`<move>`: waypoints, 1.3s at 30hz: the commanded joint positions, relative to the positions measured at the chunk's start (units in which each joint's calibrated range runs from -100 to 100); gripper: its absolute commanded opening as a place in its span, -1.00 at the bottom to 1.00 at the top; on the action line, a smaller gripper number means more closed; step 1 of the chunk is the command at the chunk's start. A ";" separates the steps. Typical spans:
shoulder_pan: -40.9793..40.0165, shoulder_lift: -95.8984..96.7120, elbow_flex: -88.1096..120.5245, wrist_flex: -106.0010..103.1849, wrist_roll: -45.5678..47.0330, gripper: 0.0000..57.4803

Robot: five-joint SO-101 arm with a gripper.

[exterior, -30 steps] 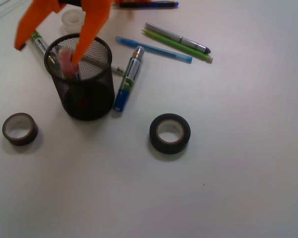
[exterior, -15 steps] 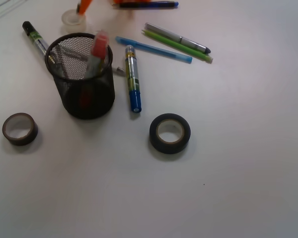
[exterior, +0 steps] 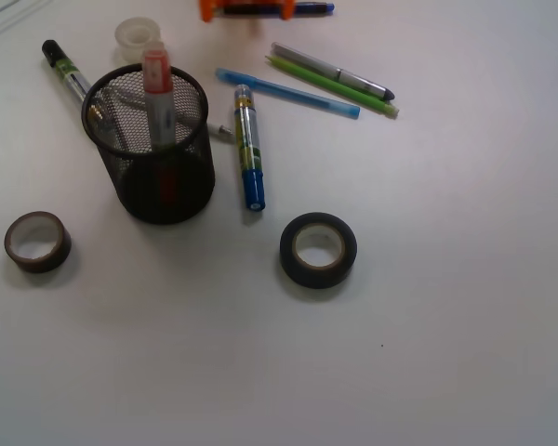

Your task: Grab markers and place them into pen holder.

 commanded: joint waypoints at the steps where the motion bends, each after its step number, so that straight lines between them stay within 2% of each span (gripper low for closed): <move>1: -4.75 -0.96 6.46 -0.85 -3.47 -0.01; 8: -5.50 -1.05 23.76 -17.30 2.83 -0.01; 14: -2.81 -1.13 34.90 -24.48 3.22 -0.01; 20: -1.01 -1.05 41.15 -35.24 6.98 -0.01; 29: -0.94 -0.96 50.57 -45.91 7.18 -0.01; 39: -0.86 7.03 49.31 -49.76 6.94 -0.01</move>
